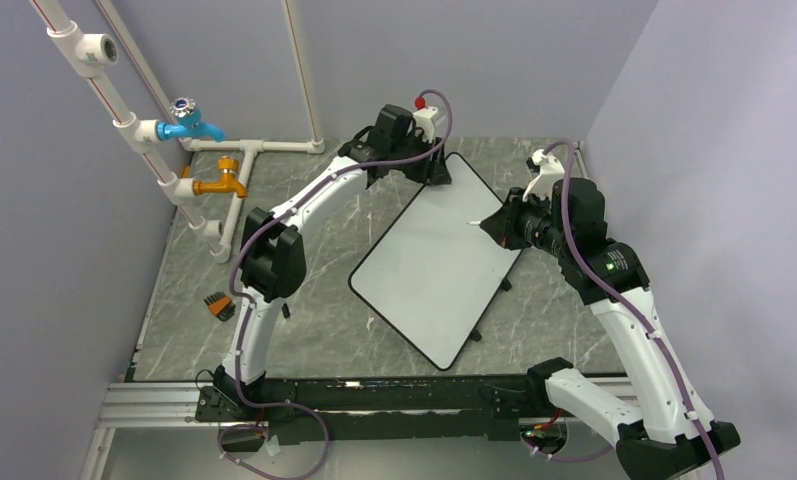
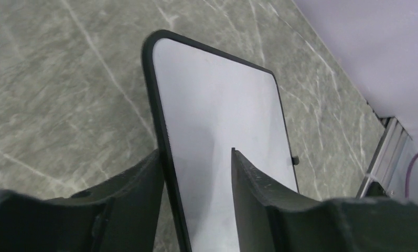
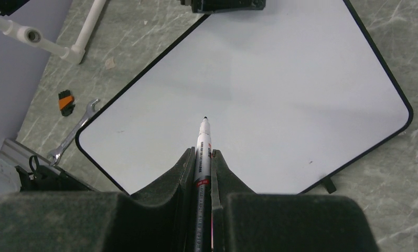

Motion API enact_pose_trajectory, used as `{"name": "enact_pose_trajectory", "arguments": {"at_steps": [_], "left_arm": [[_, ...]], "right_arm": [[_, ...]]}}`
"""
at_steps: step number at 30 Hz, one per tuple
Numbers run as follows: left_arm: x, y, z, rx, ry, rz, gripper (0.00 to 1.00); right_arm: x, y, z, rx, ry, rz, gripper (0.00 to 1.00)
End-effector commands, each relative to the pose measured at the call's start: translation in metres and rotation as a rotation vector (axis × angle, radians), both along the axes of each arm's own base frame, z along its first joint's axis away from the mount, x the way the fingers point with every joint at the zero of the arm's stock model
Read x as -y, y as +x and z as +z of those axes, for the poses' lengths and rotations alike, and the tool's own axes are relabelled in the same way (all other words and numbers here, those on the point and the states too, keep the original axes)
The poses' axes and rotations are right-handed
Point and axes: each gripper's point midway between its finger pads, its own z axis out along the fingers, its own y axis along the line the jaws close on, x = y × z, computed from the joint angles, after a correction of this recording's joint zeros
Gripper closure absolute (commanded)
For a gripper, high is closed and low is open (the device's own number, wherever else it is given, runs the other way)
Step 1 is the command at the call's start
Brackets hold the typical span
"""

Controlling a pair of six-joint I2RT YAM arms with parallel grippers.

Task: Write a sentence on the whiteboard
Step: Move the whiteboard to the center of the board, then hold the whiteboard at the center of the board.

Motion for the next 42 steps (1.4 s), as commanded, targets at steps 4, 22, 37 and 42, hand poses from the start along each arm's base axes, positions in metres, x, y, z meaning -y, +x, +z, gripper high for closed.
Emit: {"name": "enact_pose_trajectory", "arguments": {"at_steps": [4, 22, 37, 42], "left_arm": [[0.018, -0.030, 0.051, 0.069, -0.066, -0.128, 0.20], [-0.116, -0.090, 0.077, -0.033, 0.034, 0.012, 0.31], [-0.158, -0.152, 0.046, -0.218, -0.073, -0.085, 0.48], [-0.159, -0.161, 0.042, -0.243, -0.100, -0.104, 0.50]], "right_arm": [[0.001, -0.003, 0.025, 0.073, 0.021, 0.003, 1.00], [-0.038, -0.028, 0.035, 0.168, 0.095, 0.314, 1.00], [-0.084, -0.023, 0.015, 0.174, 0.117, 0.445, 1.00], [-0.104, -0.027, 0.011, 0.174, 0.094, 0.489, 1.00]]}}
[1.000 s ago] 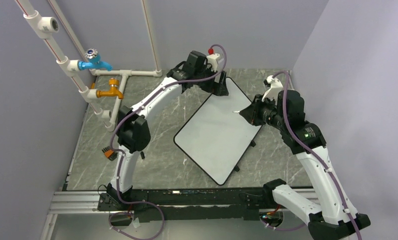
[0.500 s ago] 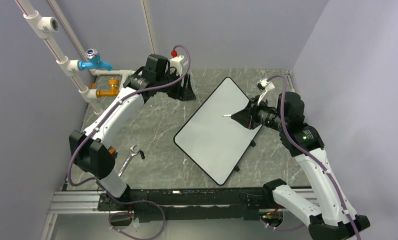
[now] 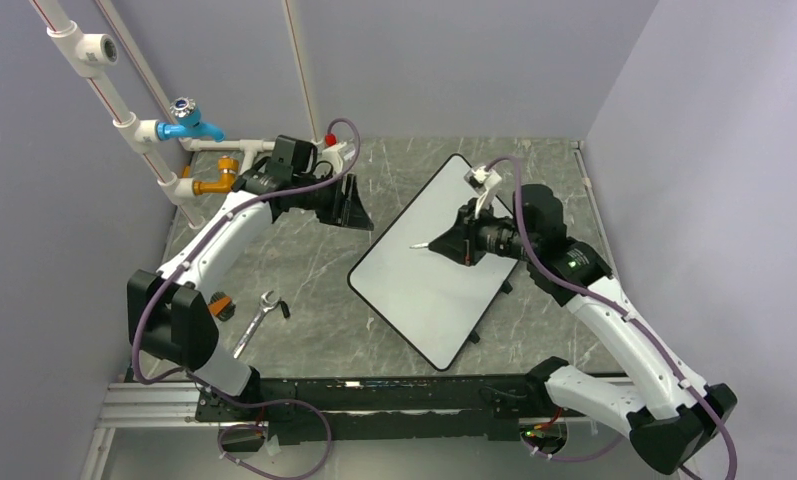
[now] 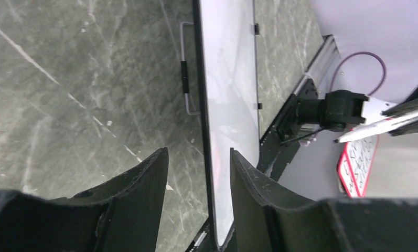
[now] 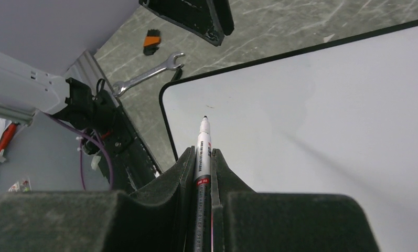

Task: Write a sentence on the whiteboard
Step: Hold the whiteboard at the center of the board.

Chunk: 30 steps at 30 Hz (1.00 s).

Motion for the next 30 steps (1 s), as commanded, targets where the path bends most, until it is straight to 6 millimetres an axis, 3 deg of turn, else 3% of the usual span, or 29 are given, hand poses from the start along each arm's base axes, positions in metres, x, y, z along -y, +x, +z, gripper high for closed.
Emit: {"name": "enact_pose_trajectory", "arguments": {"at_steps": [1, 21, 30], "left_arm": [[0.007, -0.019, 0.023, 0.037, -0.113, -0.076, 0.50], [0.022, -0.032, -0.013, -0.161, -0.217, -0.110, 0.62], [0.029, -0.044, -0.020, -0.222, -0.252, -0.153, 0.70]], "right_arm": [[-0.014, 0.008, 0.018, 0.094, 0.016, 0.011, 1.00], [-0.046, 0.004, -0.004, 0.085, -0.028, -0.007, 1.00], [-0.044, -0.004, -0.007, 0.099, -0.060, 0.017, 1.00]]}}
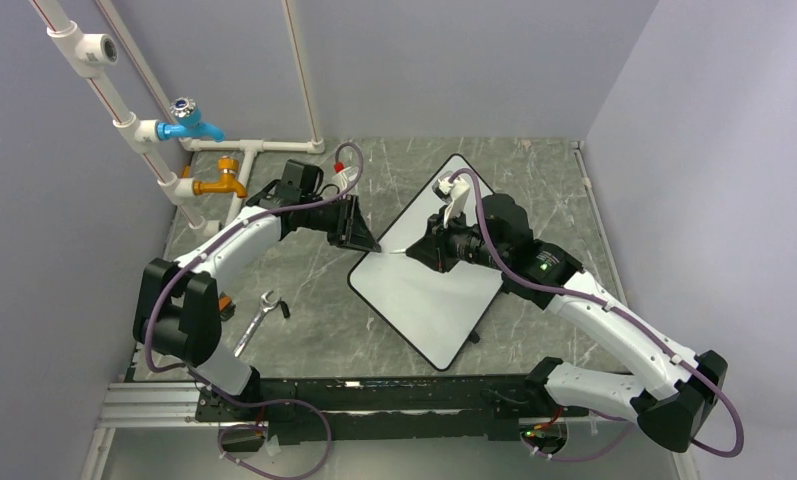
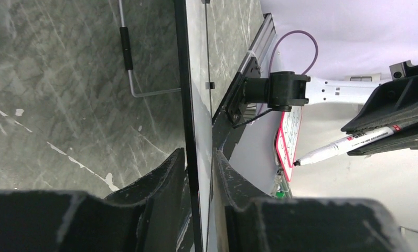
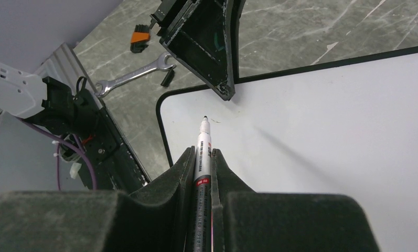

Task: Write a sentence on the whiteboard
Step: Hold the whiteboard at the center of the board.

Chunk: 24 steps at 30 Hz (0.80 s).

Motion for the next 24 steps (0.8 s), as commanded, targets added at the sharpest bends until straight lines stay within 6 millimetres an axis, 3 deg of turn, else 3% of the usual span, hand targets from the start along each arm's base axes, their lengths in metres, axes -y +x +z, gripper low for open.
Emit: {"name": "enact_pose_trajectory", "arguments": {"at_steps": [1, 4, 10, 24], "left_arm": [[0.009, -0.008, 0.011, 0.017, -0.063, -0.058, 0.72], [0.011, -0.010, 0.009, 0.008, -0.067, -0.066, 0.78], [0.011, -0.007, 0.012, 0.033, -0.055, -0.052, 1.00], [0.009, 0.001, 0.025, 0.044, 0.004, 0.020, 1.00]], "right_arm": [[0.002, -0.001, 0.009, 0.049, 0.003, 0.011, 1.00], [-0.001, -0.001, 0.003, 0.047, -0.012, 0.032, 1.00], [-0.005, -0.003, -0.004, 0.053, -0.026, 0.065, 1.00], [-0.020, 0.000, -0.019, 0.060, -0.096, 0.042, 1.00]]}}
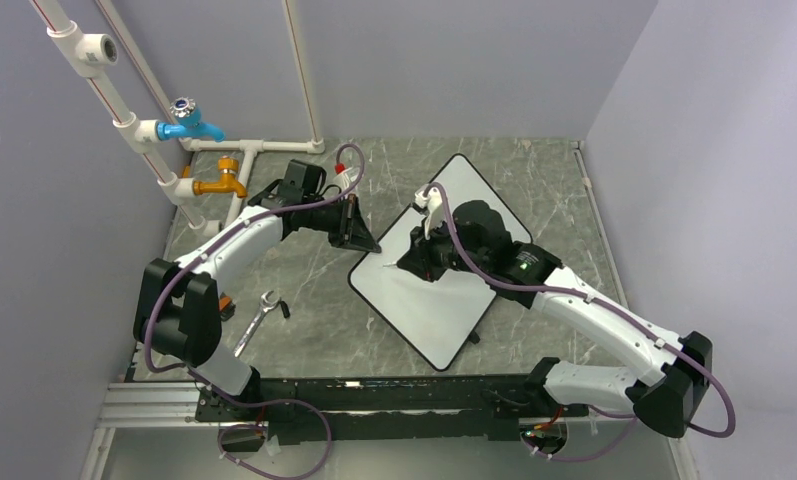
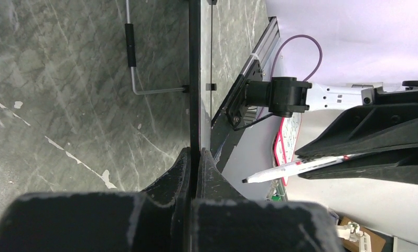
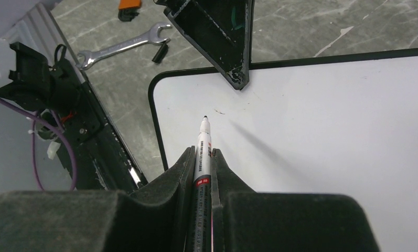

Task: Write a sentence on the whiteboard
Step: Hold the whiteboard at the center of the board, then write a sentence on the whiteboard.

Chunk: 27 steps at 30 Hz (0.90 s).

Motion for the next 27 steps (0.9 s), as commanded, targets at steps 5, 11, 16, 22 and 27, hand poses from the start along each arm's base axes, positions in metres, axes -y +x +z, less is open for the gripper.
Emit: {"name": "enact_pose_trajectory", "arguments": {"at_steps": [5, 11, 16, 22, 27], "left_arm": [[0.010, 0.003, 0.038, 0.114, -0.007, 0.009, 1.00], [0.012, 0.003, 0.046, 0.168, 0.035, 0.028, 1.00], [0.014, 0.001, 0.047, 0.209, 0.067, 0.031, 1.00], [0.018, -0.002, 0.049, 0.234, 0.079, 0.026, 1.00], [0.018, -0.003, 0.050, 0.247, 0.084, 0.026, 1.00]], "right_arm": [[-0.009, 0.006, 0.014, 0.070, 0.006, -0.033, 1.00], [-0.006, 0.004, 0.019, 0.087, 0.014, -0.046, 1.00], [-0.001, 0.001, 0.023, 0.103, 0.029, -0.058, 1.00], [-0.005, 0.002, 0.024, 0.106, 0.037, -0.066, 1.00], [-0.011, 0.005, 0.024, 0.110, 0.033, -0.063, 1.00]]}}
